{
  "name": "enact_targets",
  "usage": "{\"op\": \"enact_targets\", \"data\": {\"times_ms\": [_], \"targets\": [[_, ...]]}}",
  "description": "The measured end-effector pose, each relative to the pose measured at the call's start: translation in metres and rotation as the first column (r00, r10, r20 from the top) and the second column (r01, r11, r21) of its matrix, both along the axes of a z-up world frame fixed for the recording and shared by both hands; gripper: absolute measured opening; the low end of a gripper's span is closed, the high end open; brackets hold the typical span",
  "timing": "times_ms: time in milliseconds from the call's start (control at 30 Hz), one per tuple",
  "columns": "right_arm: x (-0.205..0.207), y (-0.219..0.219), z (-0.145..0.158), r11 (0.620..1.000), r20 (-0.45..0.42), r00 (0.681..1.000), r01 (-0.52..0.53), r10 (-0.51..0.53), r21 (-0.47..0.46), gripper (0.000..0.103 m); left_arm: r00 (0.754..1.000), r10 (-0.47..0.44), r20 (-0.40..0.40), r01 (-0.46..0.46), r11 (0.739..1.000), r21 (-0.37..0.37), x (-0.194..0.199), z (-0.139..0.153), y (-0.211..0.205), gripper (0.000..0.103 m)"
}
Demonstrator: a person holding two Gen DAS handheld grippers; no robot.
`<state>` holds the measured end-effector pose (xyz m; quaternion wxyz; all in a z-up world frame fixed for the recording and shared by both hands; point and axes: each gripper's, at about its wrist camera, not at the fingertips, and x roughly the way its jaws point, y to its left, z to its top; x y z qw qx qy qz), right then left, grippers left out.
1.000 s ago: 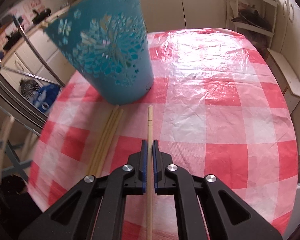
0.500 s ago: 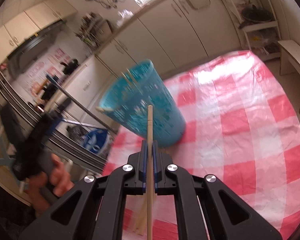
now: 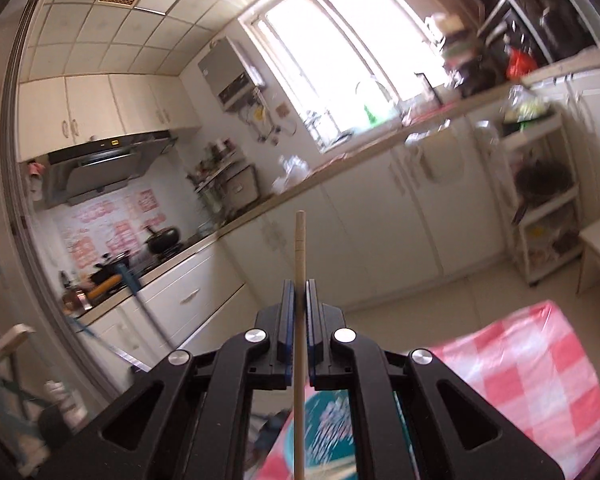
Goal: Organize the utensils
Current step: 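Lift the chopstick with the right gripper into the teal basket and open, then move both open grippers back down to the chopstick bundle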
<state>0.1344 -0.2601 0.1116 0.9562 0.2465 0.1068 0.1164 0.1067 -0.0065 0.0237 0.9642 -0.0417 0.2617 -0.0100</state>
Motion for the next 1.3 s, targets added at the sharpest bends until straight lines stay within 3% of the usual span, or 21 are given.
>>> {"op": "enact_targets", "data": {"times_ms": [167,400,667,867,1033,1133,1267,1300], "targets": [[0.028,0.015,-0.019,0.981,0.010,0.988,0.154,-0.154,-0.115,0.006,1.000,0.012,-0.006,-0.012,1.000,-0.006,0.003,0.000,0.005,0.095],[0.035,0.038,-0.052,0.959,-0.055,0.987,0.130,-0.148,-0.253,0.006,1.000,0.023,-0.007,-0.023,1.000,-0.019,0.004,0.002,0.011,0.095],[0.017,0.039,-0.059,0.950,-0.090,0.988,0.091,-0.123,-0.299,0.007,1.000,0.019,-0.009,-0.019,1.000,-0.012,0.001,0.000,0.008,0.095],[-0.014,0.038,-0.051,0.951,-0.090,0.991,0.069,-0.101,-0.301,0.017,1.000,0.017,-0.007,-0.017,1.000,-0.008,0.001,0.001,0.007,0.095],[-0.054,0.031,-0.056,0.960,-0.175,0.981,0.034,-0.086,-0.280,0.020,1.000,0.017,-0.010,-0.017,1.000,-0.003,0.000,0.001,0.008,0.095],[-0.070,0.039,-0.096,0.951,-0.352,0.935,-0.063,-0.050,-0.304,0.020,0.999,0.023,-0.036,-0.023,1.000,0.005,0.003,-0.003,0.013,0.095],[-0.061,0.048,-0.163,0.943,-0.607,0.795,-0.199,-0.005,-0.268,0.018,0.993,0.031,-0.115,-0.027,0.999,0.038,0.011,-0.017,0.020,0.095],[-0.058,0.050,-0.171,0.940,-0.624,0.781,-0.215,0.003,-0.265,0.018,0.990,0.031,-0.137,-0.024,0.998,0.052,0.013,-0.021,0.021,0.095]]}}
